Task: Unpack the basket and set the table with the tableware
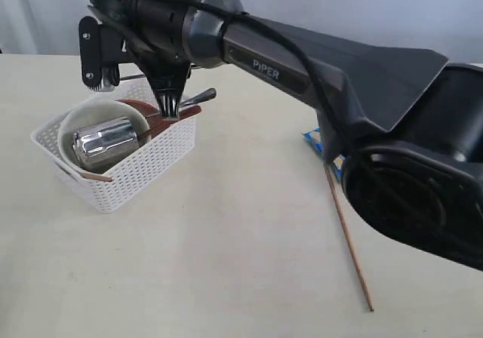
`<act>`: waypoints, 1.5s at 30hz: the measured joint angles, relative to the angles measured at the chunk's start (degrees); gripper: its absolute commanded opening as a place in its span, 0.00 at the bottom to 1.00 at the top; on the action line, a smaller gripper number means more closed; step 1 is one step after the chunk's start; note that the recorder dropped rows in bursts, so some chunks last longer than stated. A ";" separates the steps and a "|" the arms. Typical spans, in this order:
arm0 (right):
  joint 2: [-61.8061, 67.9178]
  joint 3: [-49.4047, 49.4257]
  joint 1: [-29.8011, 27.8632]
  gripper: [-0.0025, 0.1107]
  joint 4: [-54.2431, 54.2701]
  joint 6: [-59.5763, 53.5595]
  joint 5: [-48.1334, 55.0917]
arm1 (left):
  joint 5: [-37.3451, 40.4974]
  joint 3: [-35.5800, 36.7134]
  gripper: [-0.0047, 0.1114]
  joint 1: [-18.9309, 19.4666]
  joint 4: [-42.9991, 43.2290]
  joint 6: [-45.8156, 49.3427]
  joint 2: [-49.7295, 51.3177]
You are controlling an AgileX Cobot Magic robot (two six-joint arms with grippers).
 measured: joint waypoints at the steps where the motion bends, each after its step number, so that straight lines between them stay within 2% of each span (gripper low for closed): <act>1: -0.66 0.00 0.00 0.02 0.00 0.00 1.16 | 0.00 0.00 0.04 0.00 0.00 0.00 0.00; 7: -5.27 0.00 0.00 0.02 3.62 -2.82 6.76 | 0.00 0.00 0.04 0.00 0.00 0.00 0.00; 17: -14.16 1.24 0.00 0.02 16.83 -4.29 7.17 | 0.00 0.00 0.04 0.00 0.00 0.00 0.00; 22: -18.46 7.98 0.00 0.02 20.88 -4.29 7.17 | 0.00 0.00 0.04 0.00 0.00 0.00 0.00; 26: -22.45 16.93 0.00 0.02 21.07 -7.00 7.34 | 0.00 0.00 0.04 0.00 0.00 0.00 0.00; 31: -27.88 28.70 0.00 0.02 21.55 -15.11 7.61 | 0.00 0.00 0.04 0.00 0.00 0.00 0.00; 36: -32.02 37.27 0.00 0.02 23.19 -31.18 7.74 | -1.20 0.00 0.04 0.00 2.02 0.00 0.00; 40: -33.22 40.43 0.86 0.02 23.88 -44.05 7.74 | -8.13 0.00 0.04 0.00 3.26 0.00 0.00; 45: -33.37 42.23 5.02 0.02 21.22 -52.21 3.86 | -18.07 0.00 0.04 0.00 3.40 -0.48 0.00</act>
